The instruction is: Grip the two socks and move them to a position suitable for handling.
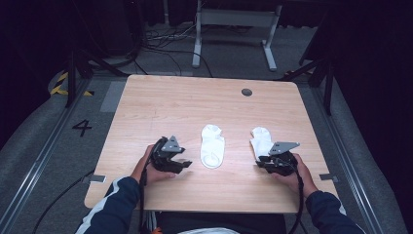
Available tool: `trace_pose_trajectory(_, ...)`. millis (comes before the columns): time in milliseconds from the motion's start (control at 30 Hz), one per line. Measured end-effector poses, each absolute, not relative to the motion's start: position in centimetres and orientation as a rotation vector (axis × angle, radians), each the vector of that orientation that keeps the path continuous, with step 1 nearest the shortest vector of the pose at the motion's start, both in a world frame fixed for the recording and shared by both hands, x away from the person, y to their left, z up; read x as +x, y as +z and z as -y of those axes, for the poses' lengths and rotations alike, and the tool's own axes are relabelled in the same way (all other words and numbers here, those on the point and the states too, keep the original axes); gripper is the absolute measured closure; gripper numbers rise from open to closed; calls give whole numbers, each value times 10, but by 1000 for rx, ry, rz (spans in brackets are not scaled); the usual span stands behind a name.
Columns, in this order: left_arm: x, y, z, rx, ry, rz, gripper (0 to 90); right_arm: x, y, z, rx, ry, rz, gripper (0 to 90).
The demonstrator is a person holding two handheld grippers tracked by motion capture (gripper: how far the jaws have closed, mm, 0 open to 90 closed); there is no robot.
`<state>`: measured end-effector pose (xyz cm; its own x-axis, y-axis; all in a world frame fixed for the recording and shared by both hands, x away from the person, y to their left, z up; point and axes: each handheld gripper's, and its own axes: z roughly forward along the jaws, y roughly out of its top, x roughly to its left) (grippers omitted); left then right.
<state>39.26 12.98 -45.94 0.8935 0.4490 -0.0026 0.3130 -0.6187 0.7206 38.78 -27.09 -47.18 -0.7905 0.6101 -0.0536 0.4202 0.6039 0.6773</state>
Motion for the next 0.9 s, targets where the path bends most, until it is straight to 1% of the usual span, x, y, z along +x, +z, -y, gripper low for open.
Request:
trace_pose_trajectory(33,393,-459,-130,2285,228,-543,470,388,-472,271,841,971,-2553,732)
trace_pose_trajectory(67,393,-457,-119,2304,233,-481,470,387,-472,271,836,971,-2553,741)
trace_pose_trajectory(100,394,-456,-113,2309,225,-445,529,387,-472,272,832,970,-2551,750)
trace_pose_trajectory(167,395,-455,-103,2316,238,-418,560,386,-472,272,833,969,-2553,765)
trace_pose_trajectory(200,396,-456,-96,2316,233,-385,620,386,-472,273,826,966,-2551,781)
trace_pose_trajectory(333,399,-461,-81,2327,245,-349,629,385,-471,274,822,961,-2554,801)
trace_pose_trajectory(400,401,-464,-75,2340,271,-347,632,384,-471,274,814,961,-2559,812)
trace_pose_trajectory(467,403,-468,-69,2345,268,-348,631,383,-471,274,805,960,-2564,819)
trace_pose_trajectory(533,404,-473,-64,2385,283,-334,633,382,-471,274,792,970,-2574,839)
trace_pose_trajectory(700,407,-475,-70,2374,273,-368,635,377,-470,273,746,980,-2602,862)
trace_pose_trajectory(800,410,-476,-79,2359,242,-428,635,370,-470,269,703,997,-2630,874)
trace_pose_trajectory(900,409,-475,-88,2358,262,-453,633,362,-469,265,657,996,-2657,875)
